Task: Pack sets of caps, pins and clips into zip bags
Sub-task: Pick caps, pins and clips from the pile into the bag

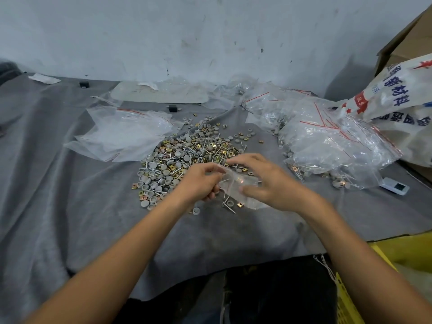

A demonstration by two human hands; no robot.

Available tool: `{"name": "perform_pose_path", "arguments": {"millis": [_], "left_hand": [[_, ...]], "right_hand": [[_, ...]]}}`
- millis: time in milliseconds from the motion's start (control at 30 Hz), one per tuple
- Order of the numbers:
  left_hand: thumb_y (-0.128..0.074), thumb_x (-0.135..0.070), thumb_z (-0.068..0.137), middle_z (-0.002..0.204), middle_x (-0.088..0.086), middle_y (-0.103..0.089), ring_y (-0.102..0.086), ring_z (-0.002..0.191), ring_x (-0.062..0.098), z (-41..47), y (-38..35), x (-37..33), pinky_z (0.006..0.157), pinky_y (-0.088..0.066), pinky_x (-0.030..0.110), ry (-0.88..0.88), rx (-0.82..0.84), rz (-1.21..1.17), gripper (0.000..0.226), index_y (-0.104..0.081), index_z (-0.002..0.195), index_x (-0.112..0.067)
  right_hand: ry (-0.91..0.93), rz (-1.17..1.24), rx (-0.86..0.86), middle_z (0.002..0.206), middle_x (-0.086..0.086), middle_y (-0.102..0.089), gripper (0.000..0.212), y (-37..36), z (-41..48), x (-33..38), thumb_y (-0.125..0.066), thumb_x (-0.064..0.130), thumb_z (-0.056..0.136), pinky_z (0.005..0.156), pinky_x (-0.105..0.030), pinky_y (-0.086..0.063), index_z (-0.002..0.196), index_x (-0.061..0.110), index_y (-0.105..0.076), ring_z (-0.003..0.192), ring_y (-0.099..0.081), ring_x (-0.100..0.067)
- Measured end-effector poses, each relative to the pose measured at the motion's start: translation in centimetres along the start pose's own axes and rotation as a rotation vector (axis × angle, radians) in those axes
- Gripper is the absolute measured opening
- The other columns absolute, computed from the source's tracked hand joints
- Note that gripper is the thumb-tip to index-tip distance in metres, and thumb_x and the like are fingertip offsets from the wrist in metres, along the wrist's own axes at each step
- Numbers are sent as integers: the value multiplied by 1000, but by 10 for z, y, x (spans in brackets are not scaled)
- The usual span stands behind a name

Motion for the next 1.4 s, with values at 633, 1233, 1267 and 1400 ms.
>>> {"name": "perform_pose_path", "arguments": {"millis": [633,1233,1267,1400], "left_hand": [[-56,-31,102,86,-14,-65,-61,73,2,0,-7,0,63,-45,15,-257,-31,560,15,-69,104,-23],[-57,-47,97,139,0,-54,-45,120,25,22,-54,8,101,-42,42,-471,93,1109,48,-52,142,-29],[-58,-46,97,140,0,-54,-45,121,26,25,-54,8,102,-42,43,-466,100,1121,50,-50,144,-29],[-58,-36,97,125,5,-60,-50,112,26,30,-58,-1,101,-40,40,-514,128,1155,29,-65,121,-20]], "right_hand": [[-106,-175,-190,77,11,-67,16,65,13,-13,-75,34,90,71,-26,-49,84,22,-67,71,-60,-1],[-174,-220,-123,69,19,-57,13,77,5,-20,-81,27,86,61,-14,-38,85,19,-71,66,-55,10],[-187,-222,-110,69,19,-57,13,75,5,-21,-81,29,86,63,-17,-39,85,20,-71,67,-56,9],[-189,-188,-95,71,36,-60,13,68,6,-22,-80,30,87,66,-22,-43,83,23,-70,68,-56,5]]}}
Point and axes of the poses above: each hand's wrist, its own z-axis towards the middle knuckle, its own y-axis out of the back of the hand, x = y × z, the point moved 6 cm from there along z, towards the middle knuckle
